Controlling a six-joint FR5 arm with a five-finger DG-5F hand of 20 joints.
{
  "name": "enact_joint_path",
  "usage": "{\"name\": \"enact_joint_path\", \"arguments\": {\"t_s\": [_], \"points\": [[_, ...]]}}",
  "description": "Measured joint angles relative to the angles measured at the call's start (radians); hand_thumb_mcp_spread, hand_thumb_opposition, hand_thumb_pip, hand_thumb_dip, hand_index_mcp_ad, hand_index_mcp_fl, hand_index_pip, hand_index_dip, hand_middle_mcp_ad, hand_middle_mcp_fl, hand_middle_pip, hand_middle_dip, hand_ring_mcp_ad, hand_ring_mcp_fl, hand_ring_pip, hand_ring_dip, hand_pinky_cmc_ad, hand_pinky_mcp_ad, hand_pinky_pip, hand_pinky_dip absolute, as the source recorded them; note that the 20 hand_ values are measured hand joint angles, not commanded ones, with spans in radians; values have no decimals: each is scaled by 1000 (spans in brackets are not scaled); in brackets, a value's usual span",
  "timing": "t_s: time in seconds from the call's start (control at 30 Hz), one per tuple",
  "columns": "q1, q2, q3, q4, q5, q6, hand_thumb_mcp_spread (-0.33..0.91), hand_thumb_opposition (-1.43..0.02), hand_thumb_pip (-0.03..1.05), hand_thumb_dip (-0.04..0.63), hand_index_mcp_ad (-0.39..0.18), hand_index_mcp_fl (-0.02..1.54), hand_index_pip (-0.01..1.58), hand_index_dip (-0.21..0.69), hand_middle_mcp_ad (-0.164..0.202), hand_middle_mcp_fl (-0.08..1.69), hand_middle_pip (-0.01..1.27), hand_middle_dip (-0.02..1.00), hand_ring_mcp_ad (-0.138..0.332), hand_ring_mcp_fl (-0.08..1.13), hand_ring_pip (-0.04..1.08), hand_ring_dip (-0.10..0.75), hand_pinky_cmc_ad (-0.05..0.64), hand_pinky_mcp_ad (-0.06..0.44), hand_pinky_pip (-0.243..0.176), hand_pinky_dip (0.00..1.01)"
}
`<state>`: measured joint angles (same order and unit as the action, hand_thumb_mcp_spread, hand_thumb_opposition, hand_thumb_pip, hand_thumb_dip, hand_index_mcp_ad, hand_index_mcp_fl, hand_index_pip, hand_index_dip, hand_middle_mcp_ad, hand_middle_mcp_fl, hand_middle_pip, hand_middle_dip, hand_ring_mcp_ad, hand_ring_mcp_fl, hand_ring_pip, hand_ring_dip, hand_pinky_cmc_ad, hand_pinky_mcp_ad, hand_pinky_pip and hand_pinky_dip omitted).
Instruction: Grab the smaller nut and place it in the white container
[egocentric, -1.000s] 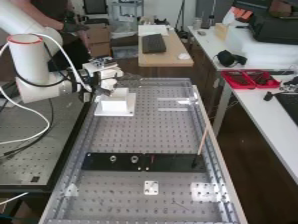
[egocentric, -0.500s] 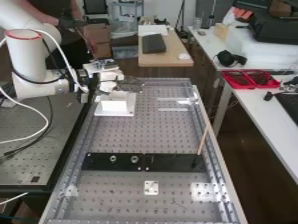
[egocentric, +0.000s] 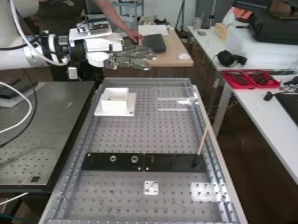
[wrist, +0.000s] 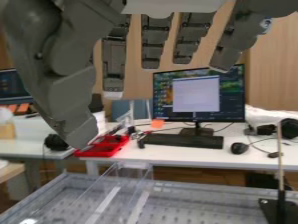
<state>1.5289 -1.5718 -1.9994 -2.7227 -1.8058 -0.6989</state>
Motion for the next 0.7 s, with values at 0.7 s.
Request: {"name": "enact_joint_path", "arguments": {"t_s": [0.7], "points": [[-17,17,122,-108,350,35,209,-763,593,173,-175,-5,513,51,-5,52,133,269,86,2,106,122,300,229,-61,367]]}}
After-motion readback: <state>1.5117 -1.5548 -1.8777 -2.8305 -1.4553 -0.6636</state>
